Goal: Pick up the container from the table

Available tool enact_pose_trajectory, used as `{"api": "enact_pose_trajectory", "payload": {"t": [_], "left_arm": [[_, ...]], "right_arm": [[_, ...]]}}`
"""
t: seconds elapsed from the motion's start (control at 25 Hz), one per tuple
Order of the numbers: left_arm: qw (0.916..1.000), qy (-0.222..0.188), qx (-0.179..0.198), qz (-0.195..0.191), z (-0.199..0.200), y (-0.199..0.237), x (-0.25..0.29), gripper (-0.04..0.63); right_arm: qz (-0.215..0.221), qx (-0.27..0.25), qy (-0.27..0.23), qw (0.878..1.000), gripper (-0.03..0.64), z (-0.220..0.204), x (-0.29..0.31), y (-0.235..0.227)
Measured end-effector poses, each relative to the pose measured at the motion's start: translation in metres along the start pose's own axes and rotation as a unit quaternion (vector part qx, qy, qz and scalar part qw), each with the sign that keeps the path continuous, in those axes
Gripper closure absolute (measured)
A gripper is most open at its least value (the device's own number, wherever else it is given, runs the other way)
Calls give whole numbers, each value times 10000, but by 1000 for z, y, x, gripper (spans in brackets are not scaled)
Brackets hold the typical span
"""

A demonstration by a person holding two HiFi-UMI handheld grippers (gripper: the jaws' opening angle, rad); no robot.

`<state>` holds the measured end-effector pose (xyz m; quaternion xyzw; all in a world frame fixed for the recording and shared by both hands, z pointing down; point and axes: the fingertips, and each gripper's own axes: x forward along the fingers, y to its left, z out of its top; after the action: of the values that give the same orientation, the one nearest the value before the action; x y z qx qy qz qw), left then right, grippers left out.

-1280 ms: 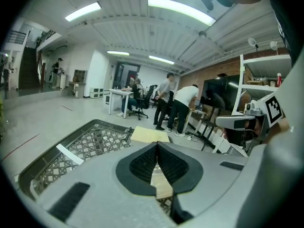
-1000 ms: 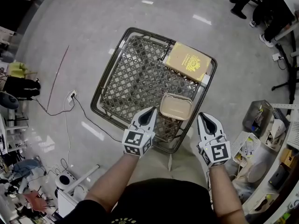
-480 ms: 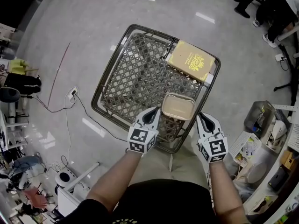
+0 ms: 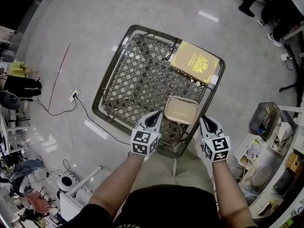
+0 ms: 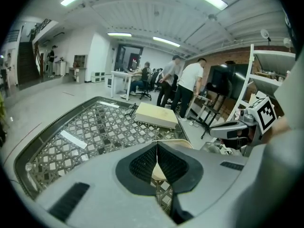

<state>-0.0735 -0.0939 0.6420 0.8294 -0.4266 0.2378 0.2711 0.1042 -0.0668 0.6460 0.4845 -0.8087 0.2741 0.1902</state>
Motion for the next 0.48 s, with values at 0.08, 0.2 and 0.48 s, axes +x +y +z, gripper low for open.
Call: {"api": "enact_pose_trajectory", "payload": {"t": [0.08, 0.2, 0.48], "left_arm": [[9999, 109, -59, -23, -6, 1, 3, 586], [9997, 200, -102, -47, -12, 2, 8, 586], [9994, 315, -136, -14, -16, 7, 14, 586]], "right_arm": [[-23, 125, 140, 9998, 603, -9, 5, -4], [-17, 388, 350, 9986, 601, -22, 12, -10], [39, 836, 686, 9941, 545, -45, 23, -17]]}}
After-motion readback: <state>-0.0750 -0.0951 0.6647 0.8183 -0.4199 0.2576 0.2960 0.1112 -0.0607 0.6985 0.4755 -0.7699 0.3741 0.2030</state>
